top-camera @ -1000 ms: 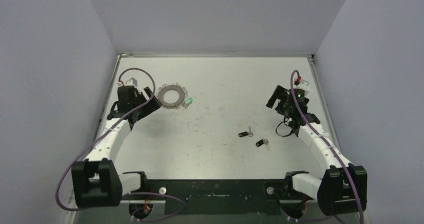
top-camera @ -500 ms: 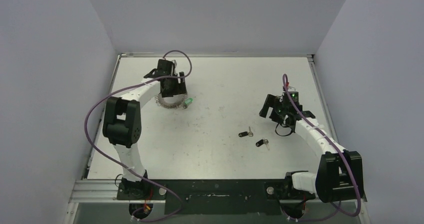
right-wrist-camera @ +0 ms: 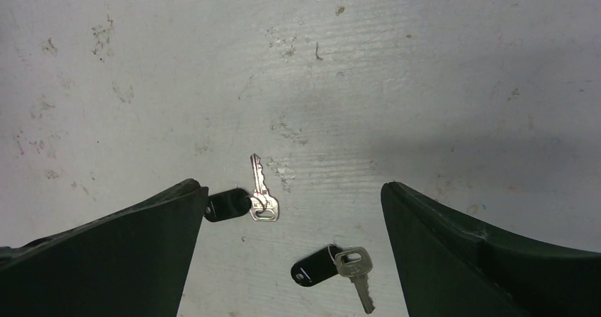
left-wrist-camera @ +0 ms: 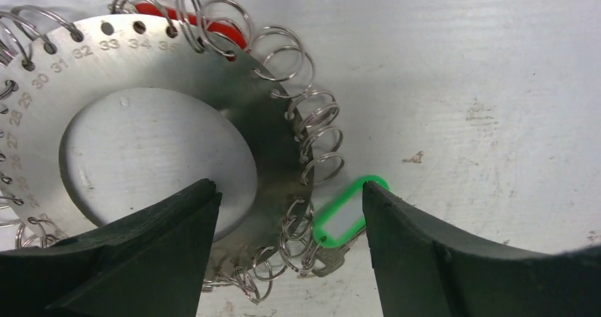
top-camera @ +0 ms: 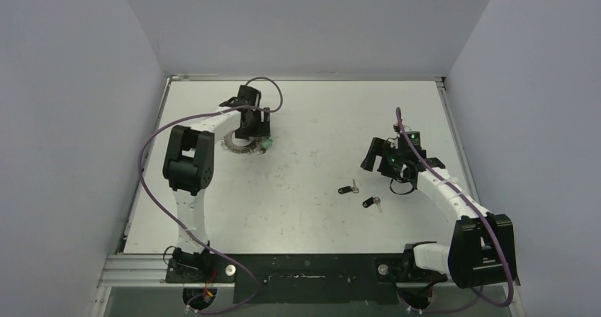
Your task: Put the keys on the keyring
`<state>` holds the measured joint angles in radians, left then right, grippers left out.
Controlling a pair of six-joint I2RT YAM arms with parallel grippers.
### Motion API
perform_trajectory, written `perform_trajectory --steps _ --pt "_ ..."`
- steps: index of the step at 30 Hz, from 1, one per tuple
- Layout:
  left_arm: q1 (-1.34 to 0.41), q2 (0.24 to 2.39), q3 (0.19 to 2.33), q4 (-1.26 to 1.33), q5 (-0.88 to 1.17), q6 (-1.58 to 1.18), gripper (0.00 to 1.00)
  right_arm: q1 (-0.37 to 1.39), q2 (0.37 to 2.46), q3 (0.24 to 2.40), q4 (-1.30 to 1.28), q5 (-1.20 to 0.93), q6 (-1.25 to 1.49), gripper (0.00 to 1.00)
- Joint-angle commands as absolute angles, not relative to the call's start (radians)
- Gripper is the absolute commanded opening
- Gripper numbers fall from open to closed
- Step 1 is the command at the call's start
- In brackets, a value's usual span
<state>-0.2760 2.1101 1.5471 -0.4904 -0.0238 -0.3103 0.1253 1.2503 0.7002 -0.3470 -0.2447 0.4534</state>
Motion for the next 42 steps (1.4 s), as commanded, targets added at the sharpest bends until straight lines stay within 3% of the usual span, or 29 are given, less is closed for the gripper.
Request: perform_trajectory --steps 1,18,29,38,42 --pt "-0.331 2.091 1.504 -0.516 -0.001 -0.297 0.72 0.13 1.257 0.72 -0.344 -0.304 0.433 1.0" --pt "-0.738 1.746 1.125 -0.482 0.134 -0.553 0.69 0.199 1.312 0.786 -0.305 -0.391 0.39 1.0" --pt "-0.66 1.515 1.078 -0.395 0.138 -0.71 0.7 0.349 1.467 0.88 -0.298 -0.393 0.403 0.97" --pt "-0.386 1.306 0.728 -0.31 0.236 -0.891 0.66 0.457 1.601 0.933 -0.256 -0.432 0.43 0.86" --pt "-0.355 1.248 0.598 -0.222 0.286 -0.949 0.63 0.505 1.653 0.945 -0.229 -0.447 0.449 0.82"
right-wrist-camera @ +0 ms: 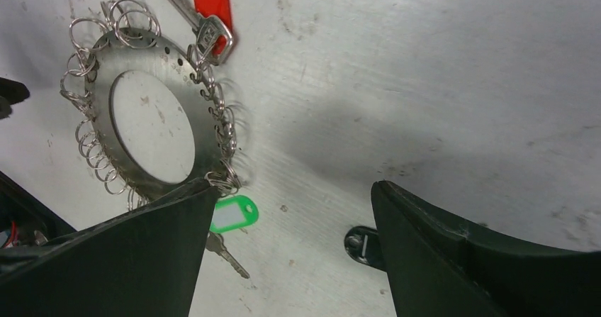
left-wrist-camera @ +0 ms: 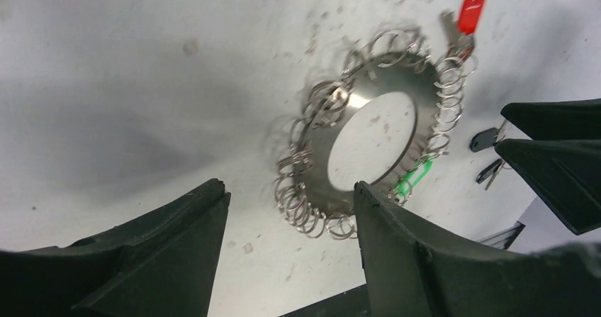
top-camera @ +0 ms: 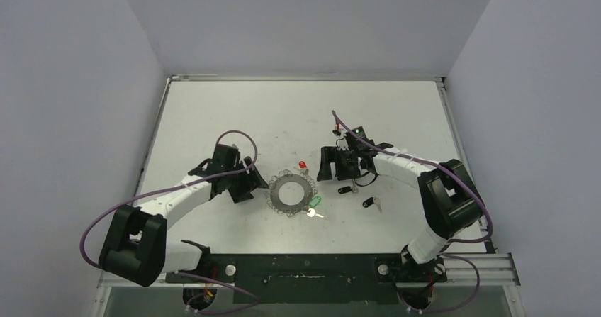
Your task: Put the keys on the keyring
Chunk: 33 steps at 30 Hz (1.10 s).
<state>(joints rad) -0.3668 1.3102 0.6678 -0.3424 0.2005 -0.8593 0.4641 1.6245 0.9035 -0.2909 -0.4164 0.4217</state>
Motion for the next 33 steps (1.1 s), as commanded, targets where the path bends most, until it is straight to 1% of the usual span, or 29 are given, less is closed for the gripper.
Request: perform_trajectory --steps 1,6,9,11,13,14,16,20,23,25,27,31,33 --pt "-0.353 1.247 0.581 -0.207 0.295 -0.956 0.61 0.52 1.666 0.945 -0.219 -0.451 0.458 0.81" --pt "-0.353 1.285 0.54 -0.134 0.32 -0.974 0.57 0.578 1.715 0.94 -0.171 -0.47 0.494 0.75" --pt "-0.354 1.332 0.548 -0.109 0.325 -0.965 0.55 0.613 1.734 0.941 -0.159 -0.474 0.506 0.7" --pt "-0.354 1.374 0.566 -0.094 0.329 -0.954 0.53 0.631 1.74 0.936 -0.157 -0.475 0.515 0.61" --pt "-0.354 1.418 0.597 -0.088 0.333 -0.935 0.5 0.644 1.739 0.929 -0.158 -0.48 0.523 0.49" --pt "-0.354 1.451 0.621 -0.086 0.334 -0.926 0.48 0.65 1.733 0.921 -0.158 -0.48 0.527 0.46" --pt "-0.357 1.504 0.669 -0.08 0.339 -0.905 0.44 0.662 1.717 0.901 -0.159 -0.476 0.54 0.4" --pt "-0.367 1.612 0.785 -0.082 0.355 -0.861 0.36 0.688 1.67 0.85 -0.149 -0.474 0.572 0.34" --pt "-0.379 1.673 0.878 -0.113 0.359 -0.813 0.34 0.706 1.636 0.819 -0.152 -0.472 0.593 0.34" --pt "-0.388 1.695 0.932 -0.155 0.346 -0.776 0.35 0.709 1.615 0.81 -0.163 -0.467 0.598 0.37" --pt "-0.396 1.698 0.973 -0.214 0.306 -0.734 0.37 0.708 1.586 0.813 -0.195 -0.437 0.588 0.4" --pt "-0.409 1.651 1.004 -0.34 0.21 -0.659 0.46 0.693 1.535 0.849 -0.276 -0.37 0.552 0.56" --pt "-0.412 1.609 0.984 -0.371 0.177 -0.644 0.5 0.683 1.52 0.866 -0.295 -0.355 0.54 0.61"
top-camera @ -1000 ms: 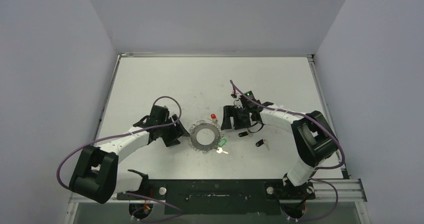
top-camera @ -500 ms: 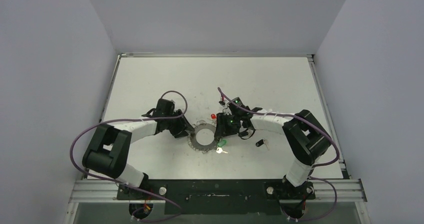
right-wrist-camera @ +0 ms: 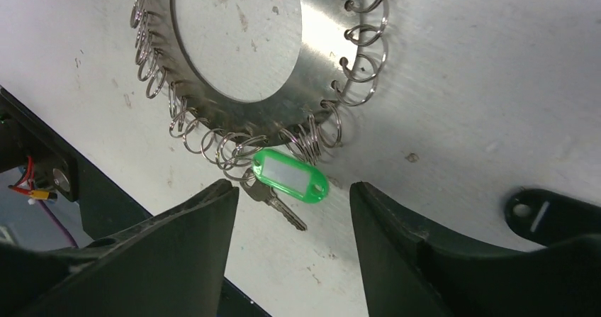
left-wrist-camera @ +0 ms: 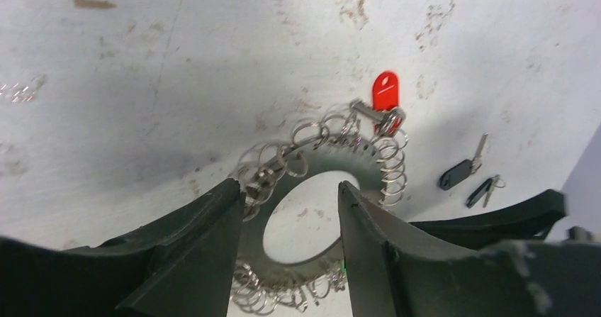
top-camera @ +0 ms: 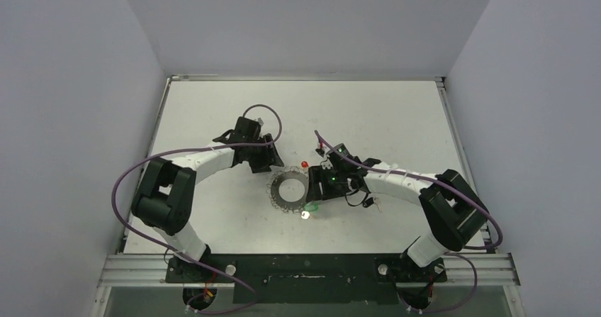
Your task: Put the keys on the keyring
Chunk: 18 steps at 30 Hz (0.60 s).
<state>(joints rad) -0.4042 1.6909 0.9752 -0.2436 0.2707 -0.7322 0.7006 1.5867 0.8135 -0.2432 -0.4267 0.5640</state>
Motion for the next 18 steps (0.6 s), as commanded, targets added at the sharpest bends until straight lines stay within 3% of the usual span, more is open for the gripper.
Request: perform_trajectory --steps 1,10,18 --pt "-0.414 1.586 0.965 -0.374 0.172 -0.643 0.51 0.675 1.516 0.871 -0.296 -0.354 0.538 0.63" --pt "-0.447 1.385 0.694 -0.272 0.189 -0.791 0.51 0.644 1.628 0.937 -0.292 -0.411 0.508 0.62" --pt "-0.512 1.391 0.605 -0.187 0.181 -0.894 0.49 0.643 1.719 0.959 -0.266 -0.468 0.517 0.55"
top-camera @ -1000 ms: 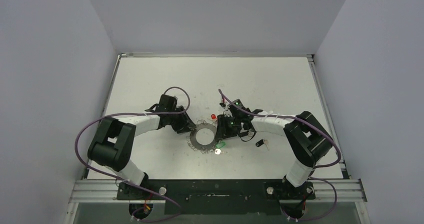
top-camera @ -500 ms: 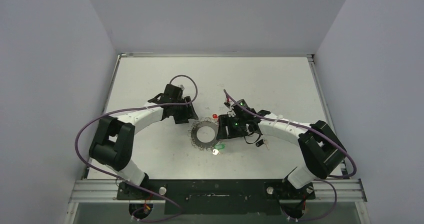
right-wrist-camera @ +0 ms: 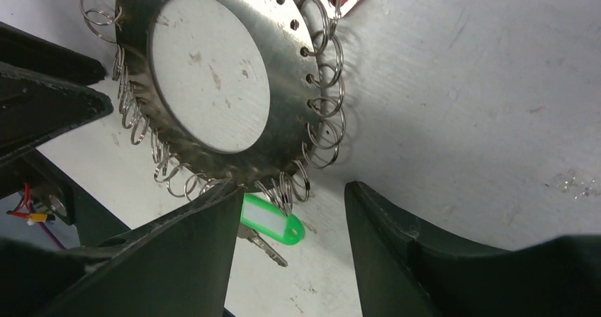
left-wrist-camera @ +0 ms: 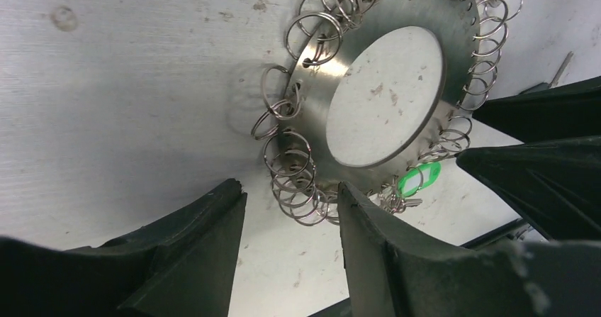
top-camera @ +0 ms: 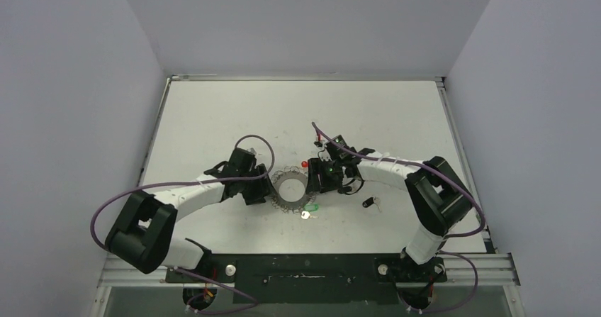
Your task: Put the keys on the keyring
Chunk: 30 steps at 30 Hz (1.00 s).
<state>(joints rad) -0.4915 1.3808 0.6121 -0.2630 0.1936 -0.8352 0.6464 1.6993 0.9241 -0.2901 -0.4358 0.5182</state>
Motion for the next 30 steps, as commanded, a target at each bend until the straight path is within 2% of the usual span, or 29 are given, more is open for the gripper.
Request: perform_trajectory --steps 1,6,11,16,18,21,24,25,27,30 --pt "-0.514 1.404 0.614 -0.186 0.18 -0.894 0.49 0.643 1.721 0.956 -0.261 -0.472 0.52 0.53" --pt "-0.52 1.484 0.686 -0.175 0.178 -0.861 0.46 0.643 1.704 0.923 -0.243 -0.477 0.535 0.38" --pt "-0.513 1.586 0.811 -0.195 0.15 -0.805 0.42 0.645 1.697 0.887 -0.229 -0.482 0.552 0.16" --pt "-0.503 1.625 0.918 -0.312 0.065 -0.738 0.4 0.665 1.664 0.845 -0.209 -0.503 0.585 0.09" --pt "-0.502 1.608 0.93 -0.344 0.034 -0.712 0.41 0.666 1.633 0.837 -0.215 -0.503 0.59 0.14" --pt "-0.502 1.56 0.907 -0.357 0.008 -0.696 0.44 0.661 1.578 0.854 -0.258 -0.458 0.571 0.27" --pt "-0.5 1.496 0.842 -0.331 0.014 -0.702 0.47 0.642 1.544 0.883 -0.292 -0.419 0.547 0.53" --pt "-0.5 1.475 0.819 -0.316 0.019 -0.71 0.48 0.63 1.544 0.893 -0.296 -0.415 0.542 0.57" --pt "-0.497 1.436 0.769 -0.286 0.035 -0.735 0.48 0.6 1.558 0.914 -0.299 -0.417 0.533 0.61" --pt "-0.494 1.389 0.689 -0.224 0.073 -0.785 0.49 0.559 1.602 0.945 -0.308 -0.435 0.515 0.62"
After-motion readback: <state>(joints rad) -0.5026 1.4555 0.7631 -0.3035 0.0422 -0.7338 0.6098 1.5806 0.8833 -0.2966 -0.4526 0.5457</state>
